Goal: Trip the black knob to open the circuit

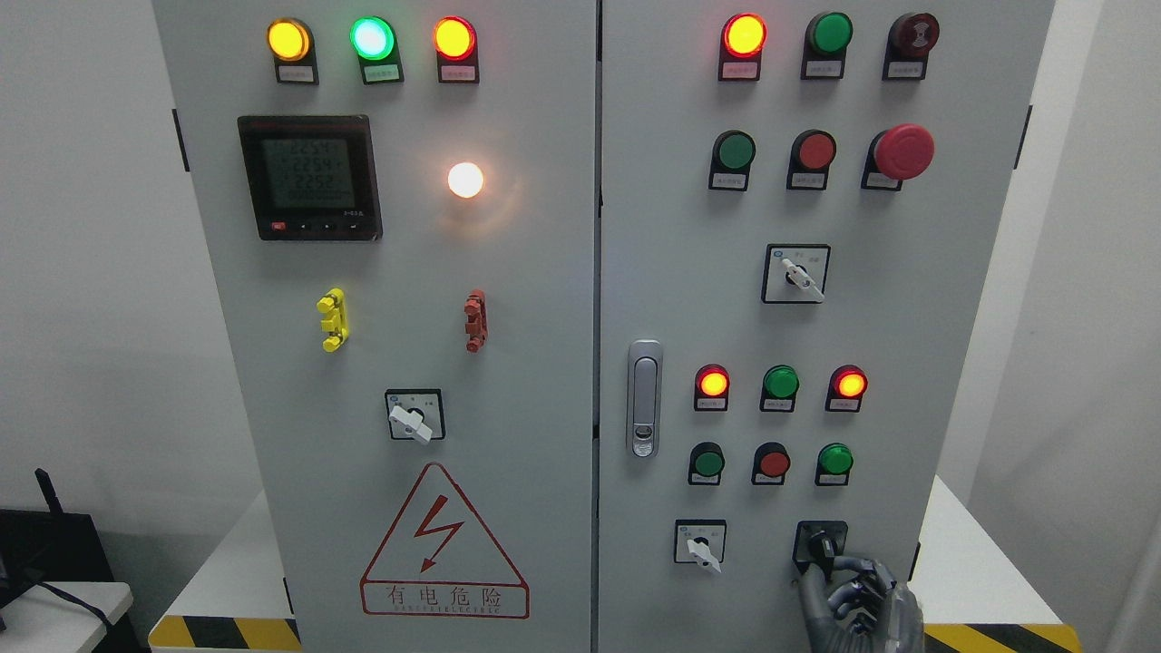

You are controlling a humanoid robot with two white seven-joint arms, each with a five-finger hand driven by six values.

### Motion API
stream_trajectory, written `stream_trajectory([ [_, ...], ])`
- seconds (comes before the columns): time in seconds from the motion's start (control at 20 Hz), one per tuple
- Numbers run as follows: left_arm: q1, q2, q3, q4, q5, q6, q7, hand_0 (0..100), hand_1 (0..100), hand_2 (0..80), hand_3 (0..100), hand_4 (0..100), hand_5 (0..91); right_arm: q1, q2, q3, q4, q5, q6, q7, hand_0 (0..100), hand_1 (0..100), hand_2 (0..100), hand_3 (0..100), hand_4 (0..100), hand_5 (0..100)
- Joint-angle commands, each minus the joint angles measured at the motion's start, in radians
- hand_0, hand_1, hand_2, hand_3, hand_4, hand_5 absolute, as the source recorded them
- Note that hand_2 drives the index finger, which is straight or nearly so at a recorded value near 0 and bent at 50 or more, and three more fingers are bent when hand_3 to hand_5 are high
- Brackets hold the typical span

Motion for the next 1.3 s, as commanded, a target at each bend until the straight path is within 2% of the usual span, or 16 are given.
stream_trajectory([
  [0.0, -0.008, 0.000, 0.000, 0.000, -0.034, 0.000, 0.000, 12, 39, 0.0, 0, 0, 0.0, 0.000, 0.000, -0.018, 0.004, -0.001, 0.002, 0.004, 58, 75, 55, 88, 90, 96],
  [1.25, -0.008, 0.000, 0.000, 0.000, -0.032, 0.000, 0.000, 12, 39, 0.0, 0, 0, 0.0, -0.003, 0.000, -0.008, 0.010, -0.087, -0.002, 0.008, 56, 72, 57, 90, 92, 96],
])
